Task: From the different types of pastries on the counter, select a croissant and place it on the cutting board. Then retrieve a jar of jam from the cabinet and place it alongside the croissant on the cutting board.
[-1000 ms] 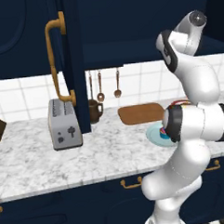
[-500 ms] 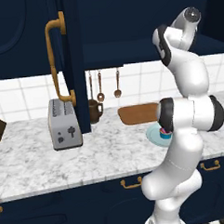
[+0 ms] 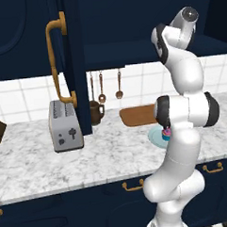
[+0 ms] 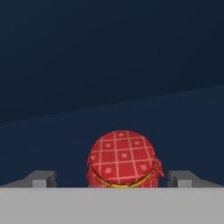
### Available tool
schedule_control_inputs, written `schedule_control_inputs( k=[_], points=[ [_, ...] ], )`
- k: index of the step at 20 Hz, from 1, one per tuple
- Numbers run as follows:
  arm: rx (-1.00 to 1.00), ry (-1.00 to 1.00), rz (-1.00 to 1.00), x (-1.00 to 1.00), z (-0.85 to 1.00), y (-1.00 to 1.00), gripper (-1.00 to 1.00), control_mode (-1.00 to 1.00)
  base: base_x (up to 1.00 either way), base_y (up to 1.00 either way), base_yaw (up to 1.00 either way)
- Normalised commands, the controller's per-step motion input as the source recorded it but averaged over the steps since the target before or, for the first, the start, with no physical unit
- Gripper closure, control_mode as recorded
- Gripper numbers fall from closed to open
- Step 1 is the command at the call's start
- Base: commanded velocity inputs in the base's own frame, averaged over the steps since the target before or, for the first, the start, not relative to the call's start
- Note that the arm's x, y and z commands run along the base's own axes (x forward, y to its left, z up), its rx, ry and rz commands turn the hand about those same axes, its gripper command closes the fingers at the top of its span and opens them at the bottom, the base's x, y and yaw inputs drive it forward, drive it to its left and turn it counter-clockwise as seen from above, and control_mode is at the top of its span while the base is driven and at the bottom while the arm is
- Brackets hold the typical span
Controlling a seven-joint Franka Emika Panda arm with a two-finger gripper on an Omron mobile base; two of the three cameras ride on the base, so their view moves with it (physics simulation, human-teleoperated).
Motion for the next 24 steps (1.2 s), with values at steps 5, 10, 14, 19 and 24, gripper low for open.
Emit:
schedule_control_inputs(
  k=[5,10,14,19,24],
  points=[
    [0.00,-0.01,0.00,0.27,-0.11,-0.14,-1.00,-1.00,0.00,0.00,0.00],
    [0.01,-0.01,0.00,0.17,-0.02,-0.31,1.00,-1.00,0.00,0.00,0.00],
    [0.05,0.01,0.00,0.10,-0.34,0.00,1.00,-1.00,0.00,0.00,0.00],
    [0.08,0.09,0.00,0.01,-0.41,0.00,1.00,-1.00,0.00,0.00,0.00],
    [0.03,-0.06,0.00,-0.63,-0.05,0.00,1.00,-1.00,0.00,0.00,0.00]
  ],
)
